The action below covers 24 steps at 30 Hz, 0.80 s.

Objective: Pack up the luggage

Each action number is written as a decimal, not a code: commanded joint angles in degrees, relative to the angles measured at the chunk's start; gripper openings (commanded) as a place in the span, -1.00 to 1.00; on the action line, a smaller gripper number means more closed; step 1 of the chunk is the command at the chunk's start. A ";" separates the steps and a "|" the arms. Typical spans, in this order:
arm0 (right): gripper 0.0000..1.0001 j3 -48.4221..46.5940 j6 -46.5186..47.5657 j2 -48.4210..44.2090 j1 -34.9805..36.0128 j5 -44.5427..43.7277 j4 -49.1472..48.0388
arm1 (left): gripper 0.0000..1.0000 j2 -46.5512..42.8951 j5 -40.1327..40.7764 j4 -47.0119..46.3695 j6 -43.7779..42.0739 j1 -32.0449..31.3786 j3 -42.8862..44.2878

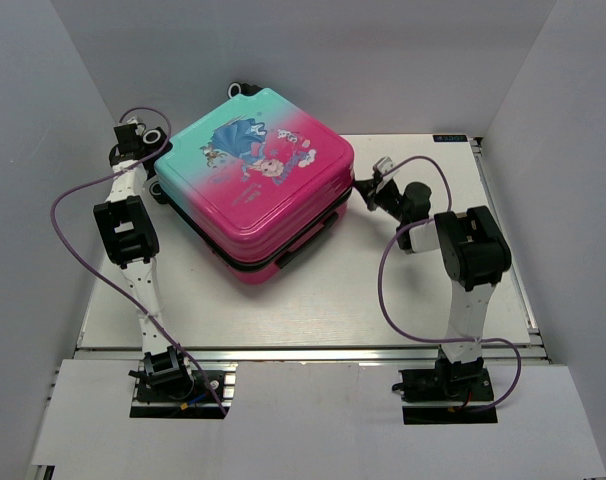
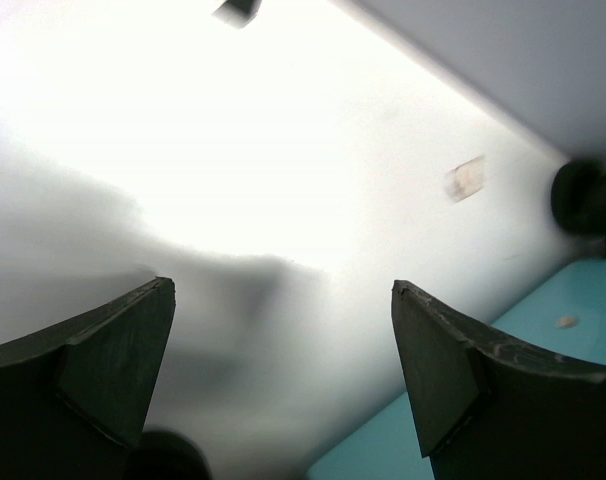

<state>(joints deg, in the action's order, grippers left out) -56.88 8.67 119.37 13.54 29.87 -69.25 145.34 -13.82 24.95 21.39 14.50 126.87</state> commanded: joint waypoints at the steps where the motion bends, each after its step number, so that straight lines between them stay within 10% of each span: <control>1: -1.00 6.67 0.63 -8.35 14.65 18.41 -8.54 | 0.96 1.09 -11.21 -18.52 3.84 -10.46 -2.40; 13: -1.00 11.54 -7.08 -7.33 16.87 -29.39 -19.23 | 0.96 -0.75 -13.60 -22.40 4.81 -11.51 -7.94; 24: -1.00 -4.64 -9.62 4.64 16.43 -19.43 -27.50 | 0.96 -1.63 -12.90 -21.17 4.63 -11.51 -6.81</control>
<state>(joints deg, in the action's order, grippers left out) -54.70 3.90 122.28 24.86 -4.12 -76.49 146.50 -22.83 0.16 26.59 13.96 120.57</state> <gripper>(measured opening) 0.015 0.981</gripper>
